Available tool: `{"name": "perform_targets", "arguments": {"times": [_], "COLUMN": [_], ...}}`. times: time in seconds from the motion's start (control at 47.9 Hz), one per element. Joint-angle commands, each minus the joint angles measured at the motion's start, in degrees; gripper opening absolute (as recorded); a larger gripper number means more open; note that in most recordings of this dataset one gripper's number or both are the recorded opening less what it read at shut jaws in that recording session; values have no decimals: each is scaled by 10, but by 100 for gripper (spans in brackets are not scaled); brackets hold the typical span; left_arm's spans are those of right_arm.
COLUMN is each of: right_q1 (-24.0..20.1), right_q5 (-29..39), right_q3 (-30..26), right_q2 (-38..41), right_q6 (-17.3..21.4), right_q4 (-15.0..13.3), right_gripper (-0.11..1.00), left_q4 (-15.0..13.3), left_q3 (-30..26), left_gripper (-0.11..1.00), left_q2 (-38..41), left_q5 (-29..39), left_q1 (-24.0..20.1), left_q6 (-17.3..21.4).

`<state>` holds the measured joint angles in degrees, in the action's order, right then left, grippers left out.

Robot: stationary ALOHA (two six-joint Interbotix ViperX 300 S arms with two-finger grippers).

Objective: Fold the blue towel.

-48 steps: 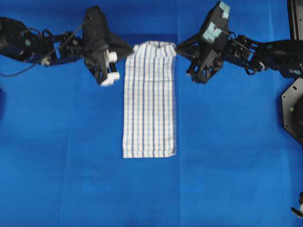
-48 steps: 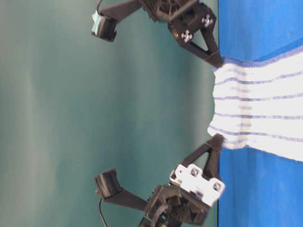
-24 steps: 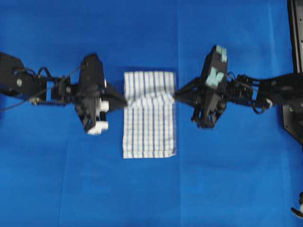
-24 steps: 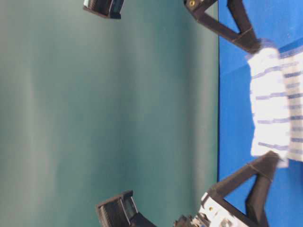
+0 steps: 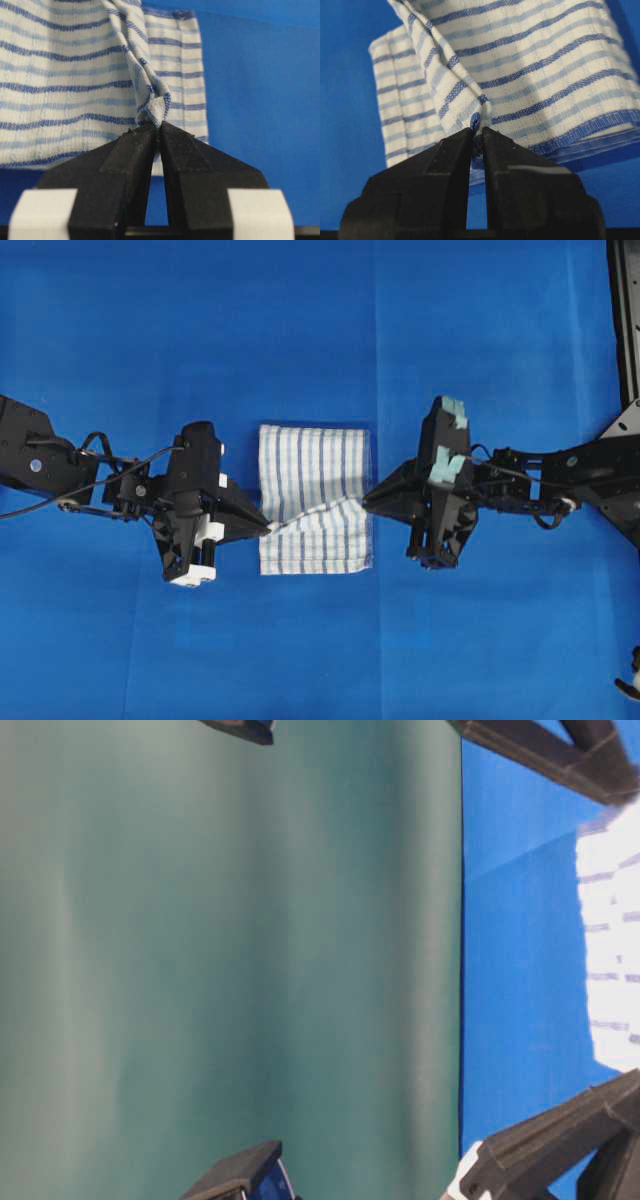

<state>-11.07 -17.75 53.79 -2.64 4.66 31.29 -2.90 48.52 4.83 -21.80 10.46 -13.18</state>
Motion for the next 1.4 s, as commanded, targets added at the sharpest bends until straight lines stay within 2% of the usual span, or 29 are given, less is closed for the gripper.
{"name": "perform_targets", "arguments": {"times": [0.0, 0.543, 0.585, 0.627, 0.815, 0.877, 0.94, 1.023, 1.107, 1.378], "right_q1": [-6, -21, -21, -22, -26, -26, -26, -25, -23, 1], "right_q5": [-2, 0, 0, 0, 0, 0, -2, -3, -2, 8], "right_q3": [-15, -18, -18, -18, -18, -16, -14, -10, -4, 34], "right_q2": [3, 11, 11, 11, 8, 3, -11, -32, -59, -184], "right_q6": [-1, -1, -1, -1, -5, -8, -16, -33, -55, -147], "right_q4": [2, 8, 8, 8, 8, 7, 6, 5, 5, 6], "right_gripper": [10, 11, 17, 26, 84, 93, 92, 88, 89, 89], "left_q4": [-1, -1, 0, 0, 0, 0, 0, 2, 4, 4], "left_q3": [-12, -11, -11, -11, -3, -3, -3, -3, -3, 17], "left_gripper": [4, 5, 7, 14, 68, 82, 86, 84, 84, 83], "left_q2": [-6, -4, -4, -4, -18, -32, -46, -67, -96, -201], "left_q5": [-5, -2, -1, -1, 11, 21, 29, 43, 63, 120], "left_q1": [7, 11, 11, 11, 6, 4, 4, 3, 2, 2], "left_q6": [-1, 1, 0, 0, 2, 9, 10, 12, 16, 65]}}
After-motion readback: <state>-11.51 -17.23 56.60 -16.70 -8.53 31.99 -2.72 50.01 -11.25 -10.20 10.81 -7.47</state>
